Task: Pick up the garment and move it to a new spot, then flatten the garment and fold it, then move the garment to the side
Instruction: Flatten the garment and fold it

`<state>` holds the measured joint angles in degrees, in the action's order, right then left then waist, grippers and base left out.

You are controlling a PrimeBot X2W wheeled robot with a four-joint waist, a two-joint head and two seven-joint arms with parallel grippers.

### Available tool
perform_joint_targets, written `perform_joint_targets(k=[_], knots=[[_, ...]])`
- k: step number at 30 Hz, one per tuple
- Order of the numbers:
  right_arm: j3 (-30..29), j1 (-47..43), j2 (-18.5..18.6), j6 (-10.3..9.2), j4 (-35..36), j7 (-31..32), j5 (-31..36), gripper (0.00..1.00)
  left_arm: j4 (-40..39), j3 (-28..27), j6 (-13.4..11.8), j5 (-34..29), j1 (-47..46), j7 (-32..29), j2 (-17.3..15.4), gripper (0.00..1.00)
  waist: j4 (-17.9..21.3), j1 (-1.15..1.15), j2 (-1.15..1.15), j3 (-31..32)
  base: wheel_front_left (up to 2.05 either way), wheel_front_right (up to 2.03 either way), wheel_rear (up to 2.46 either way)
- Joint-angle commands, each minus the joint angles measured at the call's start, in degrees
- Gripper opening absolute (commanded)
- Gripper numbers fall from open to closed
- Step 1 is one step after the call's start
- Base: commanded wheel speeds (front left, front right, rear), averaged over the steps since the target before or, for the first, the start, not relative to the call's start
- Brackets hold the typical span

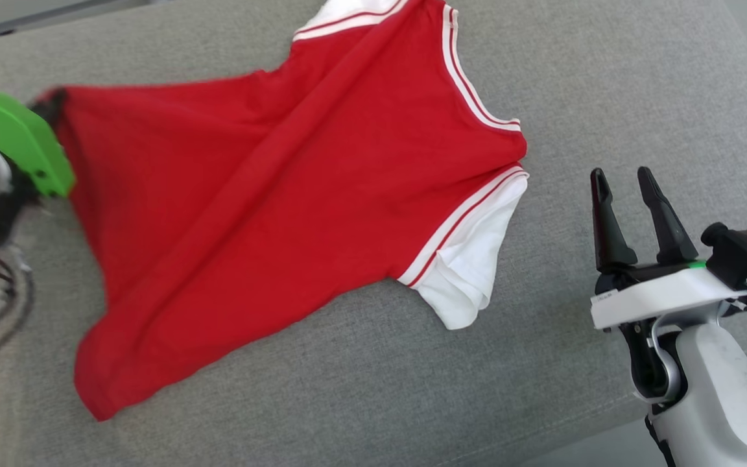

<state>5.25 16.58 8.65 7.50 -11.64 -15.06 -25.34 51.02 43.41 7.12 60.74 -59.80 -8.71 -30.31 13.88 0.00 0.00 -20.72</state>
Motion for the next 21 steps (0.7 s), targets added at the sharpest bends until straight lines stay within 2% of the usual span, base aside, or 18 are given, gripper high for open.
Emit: perform_joint_targets(k=[1,6,11,16,18,20,21], knots=[[0.2,1.0,-0.4,-0.02,0.4,-0.2,0.0,1.0,-0.2,0.1,0.3,-0.7,-2.2,-0.3,-1.7,0.0,2.1,0.0,0.0,-2.4,0.0,0.0,0.0],[1.1,2.8,-1.6,-0.02,0.8,-0.2,-0.1,1.0,0.4,0.4,-0.6,-3.8,-7.7,0.6,-5.8,0.0,4.6,0.0,0.0,-5.5,0.0,0.0,0.0],[2.1,4.3,-2.4,-0.02,0.9,-0.2,0.0,1.0,2.8,2.7,-0.6,-7.4,-10.2,0.7,-7.4,0.0,6.5,0.0,0.0,-7.1,0.0,0.0,0.0],[3.0,5.4,-3.3,-0.02,0.8,-0.2,0.3,1.0,5.7,3.1,-0.4,-8.9,-10.9,5.1,-7.0,0.0,6.8,0.0,0.0,-7.0,0.0,0.0,0.0],[3.7,5.5,-3.4,-0.02,0.6,-0.2,0.4,1.0,7.0,2.4,-0.3,-7.7,-10.0,7.0,-5.8,0.0,6.3,0.0,0.0,-6.3,0.0,0.0,0.0],[3.9,5.4,-3.0,-0.02,0.2,-0.2,0.6,1.0,8.3,2.1,-0.1,-6.4,-8.6,6.8,-4.5,1.0,5.6,0.0,0.0,-5.4,0.0,0.0,0.0],[4.0,5.3,-2.8,-0.02,0.0,-0.2,0.6,1.0,8.7,2.2,-0.1,-6.0,-8.2,6.8,-4.1,1.0,5.2,0.0,0.0,-5.0,0.0,0.0,0.0]])
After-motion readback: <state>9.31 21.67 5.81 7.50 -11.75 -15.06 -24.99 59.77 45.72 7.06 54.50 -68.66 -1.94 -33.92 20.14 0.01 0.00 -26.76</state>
